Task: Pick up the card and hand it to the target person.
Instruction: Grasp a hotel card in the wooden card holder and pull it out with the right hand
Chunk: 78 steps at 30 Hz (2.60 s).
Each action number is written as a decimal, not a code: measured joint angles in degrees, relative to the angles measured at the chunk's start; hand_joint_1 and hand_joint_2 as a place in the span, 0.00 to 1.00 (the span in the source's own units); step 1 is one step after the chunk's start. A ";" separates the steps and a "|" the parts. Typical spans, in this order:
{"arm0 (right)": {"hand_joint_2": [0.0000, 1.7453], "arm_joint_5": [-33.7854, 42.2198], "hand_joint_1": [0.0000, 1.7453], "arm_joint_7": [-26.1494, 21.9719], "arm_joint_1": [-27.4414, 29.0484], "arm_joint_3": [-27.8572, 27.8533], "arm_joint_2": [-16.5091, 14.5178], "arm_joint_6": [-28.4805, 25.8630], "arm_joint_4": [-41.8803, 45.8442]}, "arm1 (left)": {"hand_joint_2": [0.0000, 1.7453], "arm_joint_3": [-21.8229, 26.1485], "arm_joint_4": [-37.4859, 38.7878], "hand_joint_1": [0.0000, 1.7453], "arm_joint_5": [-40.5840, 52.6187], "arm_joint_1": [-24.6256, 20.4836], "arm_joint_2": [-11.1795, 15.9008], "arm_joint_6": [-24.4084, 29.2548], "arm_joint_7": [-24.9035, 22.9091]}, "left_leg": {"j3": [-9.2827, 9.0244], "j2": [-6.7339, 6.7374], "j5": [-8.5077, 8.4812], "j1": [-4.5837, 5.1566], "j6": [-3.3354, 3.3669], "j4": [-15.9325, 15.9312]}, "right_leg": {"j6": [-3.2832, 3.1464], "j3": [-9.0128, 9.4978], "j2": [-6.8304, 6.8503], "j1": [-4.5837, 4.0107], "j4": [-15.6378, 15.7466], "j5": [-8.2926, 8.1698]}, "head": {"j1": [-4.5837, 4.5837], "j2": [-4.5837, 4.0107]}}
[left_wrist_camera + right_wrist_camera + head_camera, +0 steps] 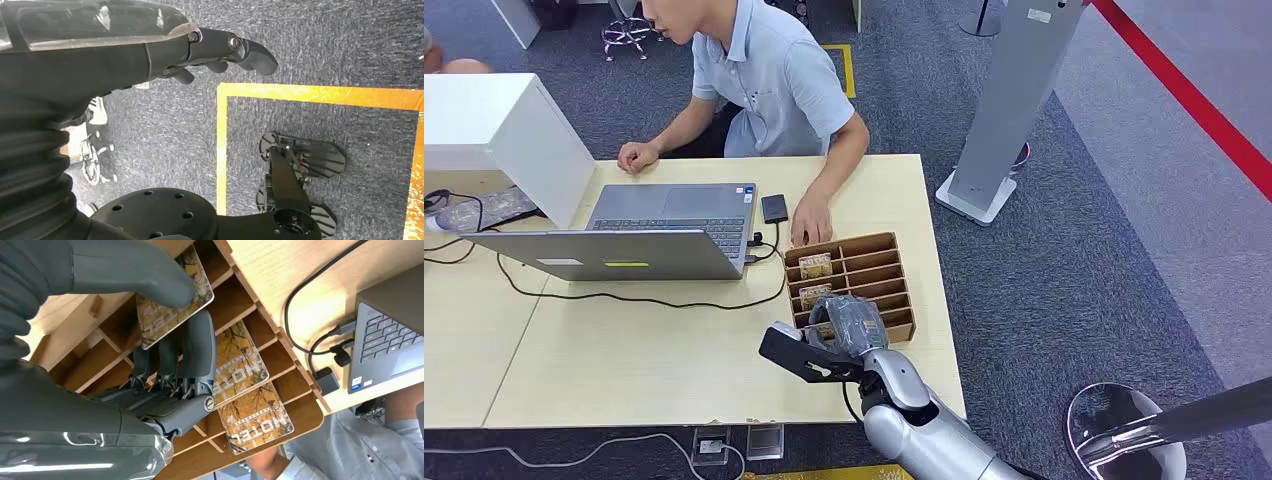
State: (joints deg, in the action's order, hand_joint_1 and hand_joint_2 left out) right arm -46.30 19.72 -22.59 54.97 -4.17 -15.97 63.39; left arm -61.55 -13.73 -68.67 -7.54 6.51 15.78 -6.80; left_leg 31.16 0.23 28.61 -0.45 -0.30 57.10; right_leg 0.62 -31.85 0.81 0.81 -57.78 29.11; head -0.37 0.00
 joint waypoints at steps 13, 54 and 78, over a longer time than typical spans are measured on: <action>1.00 0.13 0.60 0.14 -0.03 0.00 0.00 0.21 -0.01 | 1.00 0.01 0.00 0.00 0.03 -0.01 0.00 0.00 -0.09 | 0.00 0.00 0.00 0.00 0.00 0.00 | 0.00 0.00 0.00 0.00 0.00 0.00 | 0.02 0.00; 1.00 0.62 0.99 1.95 0.31 0.57 0.16 0.57 0.90 | 1.00 0.02 0.00 0.00 1.14 0.01 0.02 0.96 -0.38 | -0.09 0.01 0.00 0.00 0.00 0.00 | 0.00 0.07 0.00 0.00 0.00 0.00 | 0.02 0.00; 1.00 -2.90 0.99 -37.77 13.07 -12.85 -1.20 -24.12 12.28 | 1.00 0.04 0.00 0.00 0.21 1.46 -0.17 0.97 1.02 | 0.00 0.02 0.06 0.00 -0.03 0.00 | -0.05 -0.02 -0.02 0.00 0.00 0.05 | 0.03 0.01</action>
State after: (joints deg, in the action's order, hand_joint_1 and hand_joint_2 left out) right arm -49.20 -18.06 -9.52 42.12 -5.38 -40.09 75.66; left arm -61.51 -13.73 -68.46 -6.07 6.34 16.75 -5.78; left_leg 31.16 0.25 28.66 -0.45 -0.33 57.10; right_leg 0.58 -31.86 0.78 0.81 -57.78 29.16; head -0.34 0.01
